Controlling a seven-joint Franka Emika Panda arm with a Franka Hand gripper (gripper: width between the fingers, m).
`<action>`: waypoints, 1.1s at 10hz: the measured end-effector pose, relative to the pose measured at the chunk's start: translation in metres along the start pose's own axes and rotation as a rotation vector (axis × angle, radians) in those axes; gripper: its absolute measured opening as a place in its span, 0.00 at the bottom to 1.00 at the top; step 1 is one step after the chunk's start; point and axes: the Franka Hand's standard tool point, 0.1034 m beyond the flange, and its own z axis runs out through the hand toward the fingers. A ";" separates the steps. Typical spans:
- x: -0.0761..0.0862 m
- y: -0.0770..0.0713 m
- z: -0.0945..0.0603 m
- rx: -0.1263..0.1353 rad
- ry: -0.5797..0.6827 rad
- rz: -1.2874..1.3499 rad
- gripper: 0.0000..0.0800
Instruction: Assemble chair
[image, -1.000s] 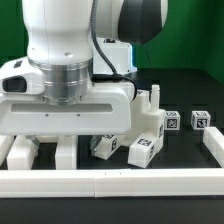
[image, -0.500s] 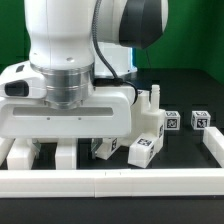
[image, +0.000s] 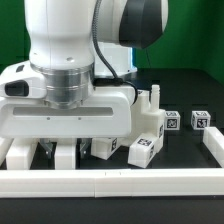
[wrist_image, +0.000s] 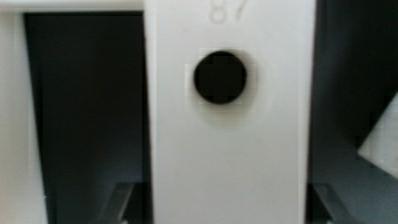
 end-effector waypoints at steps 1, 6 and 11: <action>0.000 0.001 0.000 0.000 0.000 0.001 0.36; -0.006 0.010 -0.050 0.033 -0.007 0.011 0.36; -0.019 -0.007 -0.120 0.086 0.025 0.023 0.36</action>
Offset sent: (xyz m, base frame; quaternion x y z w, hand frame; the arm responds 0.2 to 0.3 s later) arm -0.0123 -0.0051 0.0367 0.0231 -0.0268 -0.0079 0.9993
